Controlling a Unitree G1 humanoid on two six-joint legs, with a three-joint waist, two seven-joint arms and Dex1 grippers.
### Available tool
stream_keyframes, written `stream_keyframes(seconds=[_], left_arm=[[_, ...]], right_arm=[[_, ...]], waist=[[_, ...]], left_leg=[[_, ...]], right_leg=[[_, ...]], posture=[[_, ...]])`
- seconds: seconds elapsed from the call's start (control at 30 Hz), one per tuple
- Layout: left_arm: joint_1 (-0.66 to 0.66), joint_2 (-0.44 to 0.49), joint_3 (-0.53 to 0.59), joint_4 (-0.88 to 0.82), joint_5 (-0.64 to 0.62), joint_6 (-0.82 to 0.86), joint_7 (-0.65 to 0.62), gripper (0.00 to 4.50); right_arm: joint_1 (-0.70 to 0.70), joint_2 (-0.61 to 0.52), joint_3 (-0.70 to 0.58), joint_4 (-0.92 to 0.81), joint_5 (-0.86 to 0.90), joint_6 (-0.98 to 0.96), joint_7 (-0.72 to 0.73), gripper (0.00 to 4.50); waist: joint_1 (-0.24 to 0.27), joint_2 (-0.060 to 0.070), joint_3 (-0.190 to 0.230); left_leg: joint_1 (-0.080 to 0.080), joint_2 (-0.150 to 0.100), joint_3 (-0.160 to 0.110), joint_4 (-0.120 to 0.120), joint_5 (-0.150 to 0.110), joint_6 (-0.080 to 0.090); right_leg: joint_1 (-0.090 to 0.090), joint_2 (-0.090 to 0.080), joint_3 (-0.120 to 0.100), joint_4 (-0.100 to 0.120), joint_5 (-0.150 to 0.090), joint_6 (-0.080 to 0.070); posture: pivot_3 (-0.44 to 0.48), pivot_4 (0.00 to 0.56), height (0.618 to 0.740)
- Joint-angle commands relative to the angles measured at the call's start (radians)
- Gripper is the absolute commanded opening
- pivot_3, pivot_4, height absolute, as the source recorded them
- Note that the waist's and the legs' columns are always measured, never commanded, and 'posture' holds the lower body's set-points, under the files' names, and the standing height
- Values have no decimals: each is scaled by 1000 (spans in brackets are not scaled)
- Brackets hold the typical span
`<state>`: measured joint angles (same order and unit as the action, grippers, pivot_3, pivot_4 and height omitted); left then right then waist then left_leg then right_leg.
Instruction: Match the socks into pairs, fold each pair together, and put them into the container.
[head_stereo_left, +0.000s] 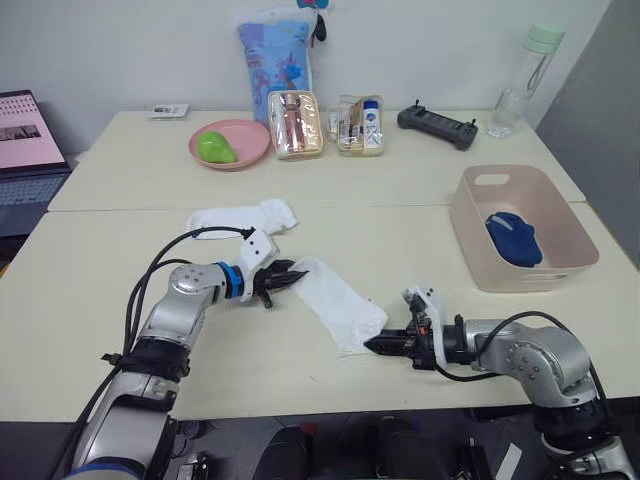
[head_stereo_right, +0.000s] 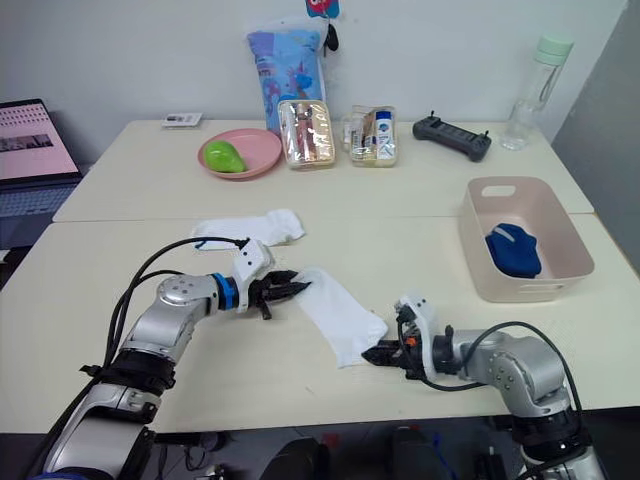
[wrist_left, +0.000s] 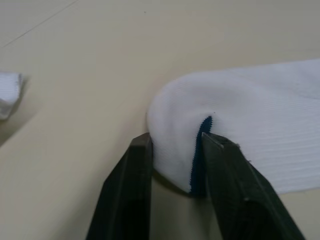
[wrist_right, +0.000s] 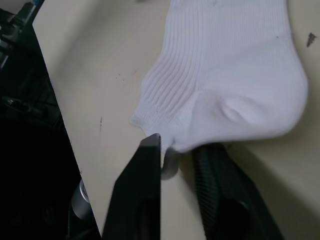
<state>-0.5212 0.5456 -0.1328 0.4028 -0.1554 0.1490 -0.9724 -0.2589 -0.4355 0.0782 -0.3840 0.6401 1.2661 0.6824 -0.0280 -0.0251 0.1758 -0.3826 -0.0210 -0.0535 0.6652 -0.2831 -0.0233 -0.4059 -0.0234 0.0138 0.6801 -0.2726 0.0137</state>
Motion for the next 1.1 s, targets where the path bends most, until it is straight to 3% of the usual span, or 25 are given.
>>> stream_keyframes(seconds=[0.03, 0.07, 0.27, 0.47, 0.67, 0.77, 0.8, 0.87, 1.0, 1.03, 1.1], left_arm=[[56, 22, 46, -106, -31, 78, 17, 211], [77, 23, 55, -141, -39, 106, 24, 29], [367, 0, 156, -595, -200, 378, 141, 29], [585, -145, 252, -905, -289, 529, 390, 29], [697, -211, 241, -1005, -314, 568, 493, 29], [700, -214, 217, -973, -276, 519, 511, 0], [693, -222, 228, -960, -277, 510, 524, 211], [692, -210, 249, -946, -279, 499, 527, 647], [732, -149, 298, -966, -301, 492, 487, 1974], [750, -112, 333, -966, -305, 473, 456, 2266], [770, -57, 391, -961, -321, 441, 398, 2832]], right_arm=[[-38, -48, -19, 23, -21, -74, 10, 0], [-49, -61, -18, 36, -23, -92, 18, 0], [-206, -257, 121, 215, -118, -273, 251, 0], [-355, -283, 230, 402, -189, -380, 431, 0], [-416, -270, 291, 528, -283, -495, 506, 0], [-411, -265, 286, 548, -317, -544, 506, 646], [-403, -276, 289, 546, -337, -572, 513, 969], [-383, -306, 275, 538, -375, -649, 513, 1660], [-365, -316, 190, 508, -363, -710, 489, 3158], [-345, -327, 166, 465, -345, -747, 513, 3391], [-309, -343, 142, 400, -342, -823, 546, 3391]], waist=[[-2, 0, 0], [-3, 0, 0], [-7, 0, 0], [0, 0, 1], [4, -1, 1], [5, -1, 1], [5, -1, 1], [5, -1, 1], [5, -1, 1], [3, 0, 1], [3, -1, 1]], left_leg=[[0, 0, 0, 0, 0, 0], [0, 0, 0, 0, 0, 0], [0, 1, 1, 0, 0, 0], [0, 1, 1, 0, 0, 0], [0, 1, 0, 0, 0, 0], [0, 0, 1, 0, 0, 0], [0, 0, 1, 0, 0, 0], [0, 0, 0, 0, 0, 0], [0, 0, 0, 0, 0, 0], [0, 0, 0, 0, 0, 0], [0, 1, 0, 0, 0, 0]], right_leg=[[0, 0, 0, 0, 0, 0], [0, 0, 0, 0, 0, 0], [-1, 0, 1, -1, 0, 0], [1, 0, 1, 0, 0, 0], [1, 0, 0, -1, 0, 1], [1, 0, 1, -1, 0, 0], [1, 0, 1, -1, 0, 0], [1, 0, 0, -1, 0, 0], [1, 0, 0, -1, 0, 0], [1, 0, 0, -1, 0, 0], [0, 0, 0, -1, 0, 0]], posture=[[0, 150, 740], [0, 150, 740], [0, 150, 740], [0, 150, 740], [0, 150, 740], [0, 150, 740], [0, 150, 740], [0, 150, 740], [0, 150, 740], [0, 150, 740], [0, 150, 740]])
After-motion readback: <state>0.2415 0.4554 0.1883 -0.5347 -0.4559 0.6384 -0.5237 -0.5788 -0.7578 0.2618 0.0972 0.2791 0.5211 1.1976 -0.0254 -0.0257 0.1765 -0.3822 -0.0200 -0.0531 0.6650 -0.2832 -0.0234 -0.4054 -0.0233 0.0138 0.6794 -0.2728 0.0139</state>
